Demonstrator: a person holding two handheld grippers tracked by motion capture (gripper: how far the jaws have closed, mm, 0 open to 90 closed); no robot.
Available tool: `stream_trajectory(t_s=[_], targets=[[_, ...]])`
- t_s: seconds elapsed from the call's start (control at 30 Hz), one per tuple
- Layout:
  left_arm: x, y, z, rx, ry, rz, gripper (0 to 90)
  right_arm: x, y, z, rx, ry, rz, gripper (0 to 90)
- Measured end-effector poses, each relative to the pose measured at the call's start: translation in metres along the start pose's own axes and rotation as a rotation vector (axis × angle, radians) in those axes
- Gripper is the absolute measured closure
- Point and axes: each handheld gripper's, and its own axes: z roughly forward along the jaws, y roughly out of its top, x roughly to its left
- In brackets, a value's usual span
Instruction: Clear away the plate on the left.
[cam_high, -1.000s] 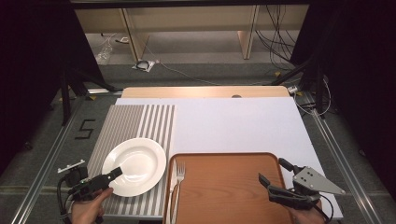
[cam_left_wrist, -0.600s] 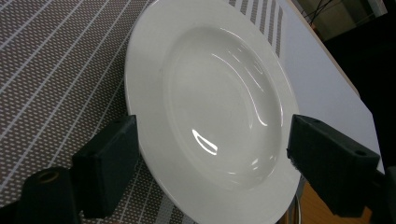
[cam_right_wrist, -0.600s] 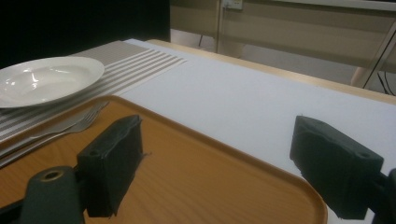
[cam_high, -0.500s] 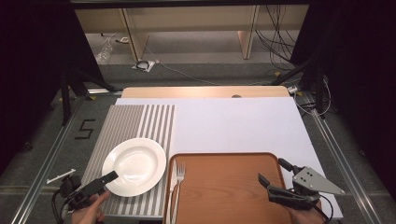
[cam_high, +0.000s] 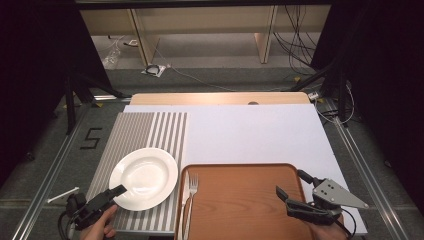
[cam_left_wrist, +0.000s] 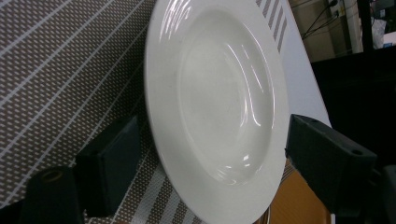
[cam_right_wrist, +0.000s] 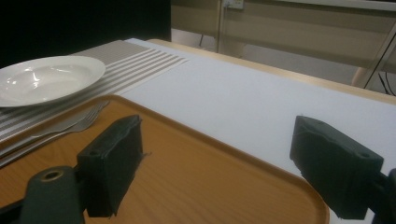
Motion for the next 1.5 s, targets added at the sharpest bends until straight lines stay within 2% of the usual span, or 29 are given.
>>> stream_trajectory(t_s=[0.07,0.17,0.27,0.37,0.5,0.63,0.83,0.9,1.0,1.2,1.5], targets=[[0.002,0.000,0.002,0.007,-0.002,-0.030,18.5,0.000,0.000,0.000,0.002,0.000,0.005,18.0],[0.002,-0.001,0.002,-0.001,0.004,-0.036,18.7,0.000,0.000,-0.001,0.004,0.000,0.001,18.0],[0.004,-0.002,0.004,0.016,-0.004,-0.070,18.9,0.000,0.000,0.000,0.002,0.000,0.003,18.0],[0.008,-0.004,0.007,0.030,-0.030,-0.144,19.4,0.001,0.000,-0.001,0.009,0.000,-0.002,18.0],[0.005,-0.008,0.007,0.017,-0.045,-0.147,20.7,0.000,0.000,0.000,0.002,0.000,-0.004,18.0],[0.006,-0.013,0.013,0.040,-0.057,-0.198,21.4,0.000,0.000,0.000,0.002,-0.001,-0.006,18.0],[0.003,-0.017,0.017,0.028,-0.059,-0.201,24.6,0.000,0.000,0.000,0.004,0.000,-0.007,18.0],[0.003,-0.020,0.019,0.032,-0.056,-0.216,26.2,0.000,0.000,0.000,0.002,0.000,-0.006,18.0],[0.003,-0.022,0.021,0.024,-0.071,-0.233,31.9,0.000,0.000,0.000,0.002,0.000,-0.006,18.0],[0.007,-0.024,0.027,0.036,-0.070,-0.259,42.4,0.000,0.000,0.000,0.002,0.001,-0.008,18.1],[0.008,-0.023,0.033,0.043,-0.038,-0.261,54.4,0.001,0.000,0.001,0.002,0.002,-0.008,18.1]])
